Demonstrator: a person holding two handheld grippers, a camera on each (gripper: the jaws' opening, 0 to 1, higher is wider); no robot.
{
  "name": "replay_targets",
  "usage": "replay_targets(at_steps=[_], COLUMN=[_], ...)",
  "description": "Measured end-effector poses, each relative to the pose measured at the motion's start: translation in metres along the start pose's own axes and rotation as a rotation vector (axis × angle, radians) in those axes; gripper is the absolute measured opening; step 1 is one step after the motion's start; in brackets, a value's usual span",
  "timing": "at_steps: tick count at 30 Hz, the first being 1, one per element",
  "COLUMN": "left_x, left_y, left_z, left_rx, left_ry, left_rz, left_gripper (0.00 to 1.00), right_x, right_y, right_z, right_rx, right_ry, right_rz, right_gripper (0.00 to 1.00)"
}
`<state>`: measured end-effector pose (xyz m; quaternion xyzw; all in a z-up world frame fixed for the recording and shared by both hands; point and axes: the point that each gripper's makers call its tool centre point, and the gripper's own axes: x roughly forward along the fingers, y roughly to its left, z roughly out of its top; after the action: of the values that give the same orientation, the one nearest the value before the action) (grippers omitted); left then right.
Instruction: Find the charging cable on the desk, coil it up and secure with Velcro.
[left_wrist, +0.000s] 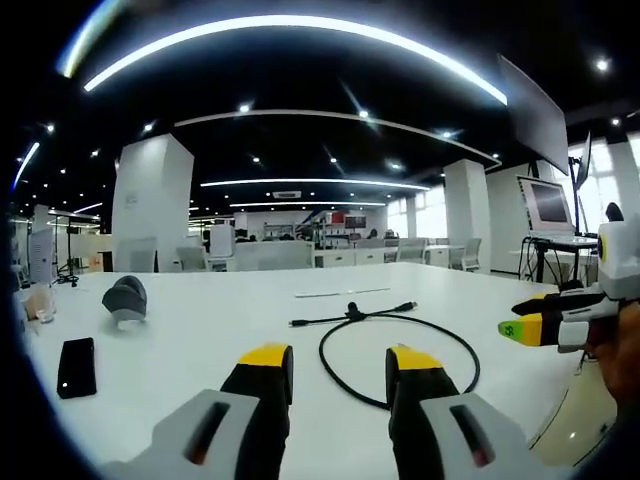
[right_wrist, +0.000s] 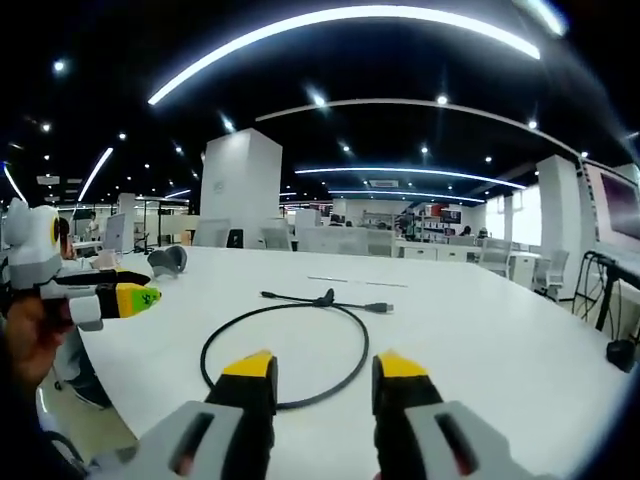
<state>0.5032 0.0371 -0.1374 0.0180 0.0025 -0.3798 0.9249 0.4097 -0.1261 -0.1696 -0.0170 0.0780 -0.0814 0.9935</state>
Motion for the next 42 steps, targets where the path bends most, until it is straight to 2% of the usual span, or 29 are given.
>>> replay_targets(at_steps=[15,27,42], left_x=[-0.0027,-0.0059,-0.0085], left_y=[-0.0025,0.0007,-0.0022], left_z=[-0.0014,-0.0006,0.0026], left_rx=[0.008,0.006,0.011], left_ry=[0.007,0.004,0.0], left_rz=[-0.006,-0.001,-0.003], left_gripper=[0.38,0.38,0.38], right_x=[-0.0006,-0.0033,-0.007], right_y=[-0.005,-0.0042,0.0016], right_z=[0.0008,-0.0016,0.004], right_rx=[-0.007,-0.02,-0.041], right_ry=[0.005,0.013,-0.001], right_rz=[-0.013,-0.027,-0.033], right_gripper=[0.4,0.41,0.41])
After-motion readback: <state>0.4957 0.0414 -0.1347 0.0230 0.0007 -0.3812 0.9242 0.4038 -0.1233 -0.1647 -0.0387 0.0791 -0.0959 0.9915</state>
